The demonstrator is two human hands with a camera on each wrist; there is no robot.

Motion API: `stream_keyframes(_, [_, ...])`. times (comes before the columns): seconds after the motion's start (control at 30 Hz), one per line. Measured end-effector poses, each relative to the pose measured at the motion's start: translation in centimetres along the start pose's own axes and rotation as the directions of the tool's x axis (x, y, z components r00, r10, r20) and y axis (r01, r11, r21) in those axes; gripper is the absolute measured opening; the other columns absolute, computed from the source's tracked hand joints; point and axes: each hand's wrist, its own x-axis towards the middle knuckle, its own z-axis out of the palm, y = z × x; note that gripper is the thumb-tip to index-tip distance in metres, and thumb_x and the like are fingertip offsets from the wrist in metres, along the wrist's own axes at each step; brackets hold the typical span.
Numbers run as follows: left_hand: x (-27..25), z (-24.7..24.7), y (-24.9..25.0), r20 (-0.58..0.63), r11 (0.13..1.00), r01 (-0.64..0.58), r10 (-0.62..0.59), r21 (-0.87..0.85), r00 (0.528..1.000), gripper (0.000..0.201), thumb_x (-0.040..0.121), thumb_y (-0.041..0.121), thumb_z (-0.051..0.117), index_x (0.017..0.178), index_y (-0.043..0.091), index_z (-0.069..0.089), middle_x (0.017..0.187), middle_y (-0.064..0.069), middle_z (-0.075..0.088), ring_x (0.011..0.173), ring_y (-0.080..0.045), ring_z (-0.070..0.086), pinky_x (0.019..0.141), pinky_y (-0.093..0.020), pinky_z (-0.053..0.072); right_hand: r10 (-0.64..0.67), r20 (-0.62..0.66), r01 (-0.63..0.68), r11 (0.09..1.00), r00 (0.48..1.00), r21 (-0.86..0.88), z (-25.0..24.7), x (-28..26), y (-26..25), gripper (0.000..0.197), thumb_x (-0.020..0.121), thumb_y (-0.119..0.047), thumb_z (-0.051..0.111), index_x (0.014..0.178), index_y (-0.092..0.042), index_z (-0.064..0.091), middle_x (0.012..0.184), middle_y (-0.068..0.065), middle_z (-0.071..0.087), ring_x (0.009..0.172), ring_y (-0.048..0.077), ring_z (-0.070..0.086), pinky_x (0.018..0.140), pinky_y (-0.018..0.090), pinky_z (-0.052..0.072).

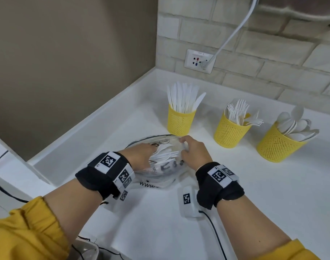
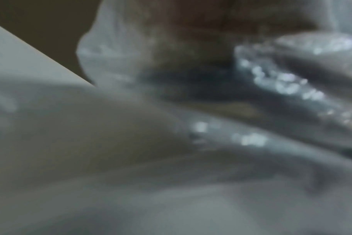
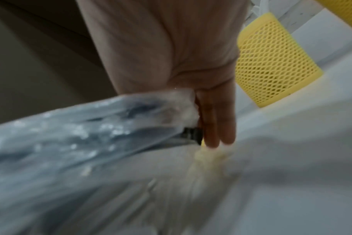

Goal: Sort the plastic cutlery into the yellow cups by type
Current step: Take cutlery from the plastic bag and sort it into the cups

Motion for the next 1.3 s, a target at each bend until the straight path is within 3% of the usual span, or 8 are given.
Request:
stream_keyframes(0.27, [-0.7,1.0,0.3,-0.011,0.998,-0.067,0.067,-0.017,0.998,0.056,0.088,0.021,0.056,0.137,0.009,0.031,0.138,-0.01,0.044,0.12,-0.024,0.045,0.098,-0.029,0.037,0.068,0.268,0.004,0.965,0.961,-0.261,-1.7,0.4,0.6,0.051,0.079,-0.02,0.069,0.125,-0.014,0.049,0.129,0.007,0.051,0.11,0.022,0.051,0.079,0.023,0.035])
stream_keyframes(0.5, [-0.6,0.5,0.1,0.086,0.992,-0.045,0.034,0.121,0.996,0.031,0.092,0.017,0.049,0.12,0.005,0.051,0.124,-0.009,0.054,0.113,-0.026,0.052,0.092,-0.031,0.043,0.078,0.284,0.036,0.926,0.956,-0.376,-1.7,0.8,0.2,0.039,0.086,-0.014,0.059,0.123,-0.015,0.05,0.132,0.006,0.05,0.118,0.024,0.049,0.083,0.023,0.035])
stream_keyframes(0.63, [-0.5,0.5,-1.0,-0.041,0.999,-0.005,0.007,0.04,0.999,0.022,0.085,0.022,0.057,0.102,0.008,0.059,0.1,-0.006,0.062,0.091,-0.024,0.059,0.076,-0.031,0.048,0.048,0.294,0.08,0.91,0.955,-0.407,-2.0,0.6,0.1,0.035,0.087,-0.008,0.054,0.122,-0.011,0.054,0.132,0.008,0.051,0.119,0.025,0.049,0.081,0.021,0.033])
stream_keyframes(0.77, [-1.1,0.7,-1.1,-0.201,0.98,-0.107,0.072,-0.167,0.977,0.035,0.081,0.023,0.061,0.116,0.018,0.057,0.11,0.0,0.064,0.098,-0.02,0.06,0.079,-0.026,0.046,0.037,0.282,0.081,0.915,0.959,-0.395,-1.6,0.4,0.3,0.034,0.085,-0.008,0.056,0.119,-0.011,0.056,0.129,0.007,0.054,0.115,0.025,0.052,0.08,0.022,0.035])
stream_keyframes(0.9, [-1.6,0.2,-1.4,-0.329,0.935,-0.16,0.05,-0.316,0.943,0.028,0.078,0.017,0.069,0.103,0.014,0.058,0.1,0.0,0.064,0.092,-0.018,0.059,0.069,-0.017,0.041,0.022,0.291,0.103,0.908,0.956,-0.407,-1.4,0.3,0.1,0.034,0.086,-0.015,0.056,0.119,-0.011,0.054,0.129,0.009,0.053,0.114,0.026,0.051,0.08,0.023,0.035])
stream_keyframes(1.0, [-2.1,-1.3,-1.7,-0.437,0.83,-0.236,-0.01,-0.505,0.899,0.033,0.077,0.011,0.072,0.102,0.023,0.054,0.092,0.009,0.059,0.084,-0.01,0.055,0.063,-0.003,0.039,-0.064,0.242,0.145,0.932,0.968,-0.333,-1.3,0.2,-0.6,0.037,0.085,-0.015,0.059,0.121,-0.01,0.053,0.128,0.011,0.052,0.113,0.027,0.05,0.077,0.022,0.034])
stream_keyframes(1.2, [-3.7,-6.9,-1.1,-0.542,0.373,-0.445,-0.215,-0.814,0.812,0.006,0.085,0.006,0.061,0.085,0.009,0.057,0.068,-0.004,0.064,0.062,-0.011,0.064,0.066,-0.023,0.054,-0.175,0.188,0.222,0.937,0.967,-0.271,-1.3,-0.2,-1.8,0.034,0.086,-0.016,0.059,0.12,-0.013,0.056,0.119,0.012,0.048,0.107,0.026,0.05,0.084,0.025,0.036])
stream_keyframes(1.3, [-4.2,-8.1,0.2,-0.495,0.061,-0.495,-0.228,-0.867,0.839,0.005,0.086,0.005,0.058,0.082,0.006,0.056,0.062,-0.003,0.061,0.058,-0.014,0.061,0.064,-0.027,0.052,-0.324,-0.167,0.316,0.946,0.931,-0.073,-2.6,-0.9,-2.7,0.019,0.088,-0.019,0.059,0.102,-0.009,0.066,0.103,0.006,0.046,0.101,0.025,0.051,0.078,0.021,0.035])
